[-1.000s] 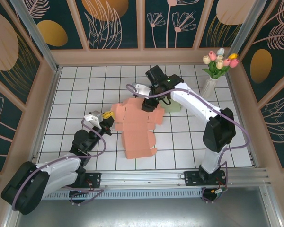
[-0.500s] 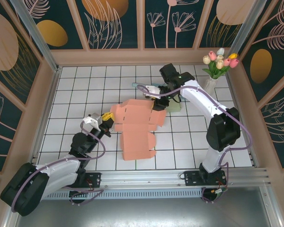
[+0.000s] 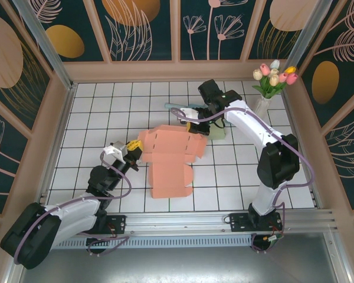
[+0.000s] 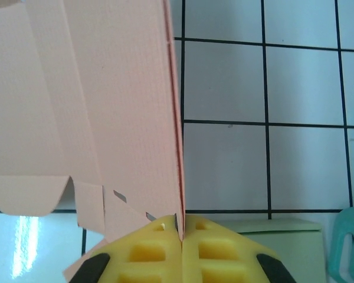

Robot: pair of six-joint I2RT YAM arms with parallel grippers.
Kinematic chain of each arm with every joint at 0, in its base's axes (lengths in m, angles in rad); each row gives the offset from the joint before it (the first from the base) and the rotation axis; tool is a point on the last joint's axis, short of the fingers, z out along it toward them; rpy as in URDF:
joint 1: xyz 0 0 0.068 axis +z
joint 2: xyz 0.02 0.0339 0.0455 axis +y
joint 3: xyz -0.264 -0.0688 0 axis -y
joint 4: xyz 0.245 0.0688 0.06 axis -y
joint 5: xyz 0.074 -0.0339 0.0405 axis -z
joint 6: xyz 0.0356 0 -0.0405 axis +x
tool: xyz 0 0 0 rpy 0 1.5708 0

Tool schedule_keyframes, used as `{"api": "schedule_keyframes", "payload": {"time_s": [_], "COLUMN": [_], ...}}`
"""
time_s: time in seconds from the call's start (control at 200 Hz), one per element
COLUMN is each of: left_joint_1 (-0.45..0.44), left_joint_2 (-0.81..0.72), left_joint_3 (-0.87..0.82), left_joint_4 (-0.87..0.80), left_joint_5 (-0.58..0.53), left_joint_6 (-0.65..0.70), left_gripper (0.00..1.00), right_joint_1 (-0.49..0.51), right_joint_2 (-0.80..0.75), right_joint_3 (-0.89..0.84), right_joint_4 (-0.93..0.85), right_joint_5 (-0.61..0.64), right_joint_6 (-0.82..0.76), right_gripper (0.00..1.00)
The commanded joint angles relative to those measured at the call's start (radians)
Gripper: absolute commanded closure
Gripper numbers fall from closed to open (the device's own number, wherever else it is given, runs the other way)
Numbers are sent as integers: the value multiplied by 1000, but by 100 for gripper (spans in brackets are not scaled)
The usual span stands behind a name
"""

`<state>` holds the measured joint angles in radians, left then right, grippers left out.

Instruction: Fold the paper box

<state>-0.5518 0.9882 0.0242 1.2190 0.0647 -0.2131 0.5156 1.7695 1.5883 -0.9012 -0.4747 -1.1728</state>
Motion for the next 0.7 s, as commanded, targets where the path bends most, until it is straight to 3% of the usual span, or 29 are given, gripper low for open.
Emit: {"api": "schedule_keyframes", "payload": {"time_s": [0.0, 0.08, 0.13, 0.19, 0.325, 0.45, 0.51, 0.586, 0.691], "left_joint_1": [-5, -5, -6, -8, -43, -72, -76, -83, -83], "left_joint_2": [-16, -53, -89, -122, -190, -213, -186, -128, -21], "left_joint_3": [18, 64, 112, 172, 214, 238, 261, 288, 342], "left_joint_4": [-16, -145, -281, -441, -597, -618, -610, -587, -609], "left_joint_5": [-49, -147, -227, -256, -241, -145, -79, -17, -45], "left_joint_6": [-16, -72, -128, -192, -300, -357, -388, -434, -447], "left_gripper": [99, 68, 61, 64, 74, 82, 89, 91, 90], "right_joint_1": [4, 2, 0, -1, -6, -5, -5, -5, -2], "right_joint_2": [-12, -12, -6, 0, 1, 2, 2, 0, -17], "right_joint_3": [-9, -17, -15, -11, -21, -27, -24, -27, -51], "right_joint_4": [-2, 14, 14, 10, 18, 28, 31, 33, 35], "right_joint_5": [2, 49, 79, 112, 180, 199, 194, 193, 186], "right_joint_6": [8, 44, 66, 91, 121, 135, 137, 137, 112], "right_gripper": [100, 100, 100, 100, 100, 100, 100, 100, 100]}}
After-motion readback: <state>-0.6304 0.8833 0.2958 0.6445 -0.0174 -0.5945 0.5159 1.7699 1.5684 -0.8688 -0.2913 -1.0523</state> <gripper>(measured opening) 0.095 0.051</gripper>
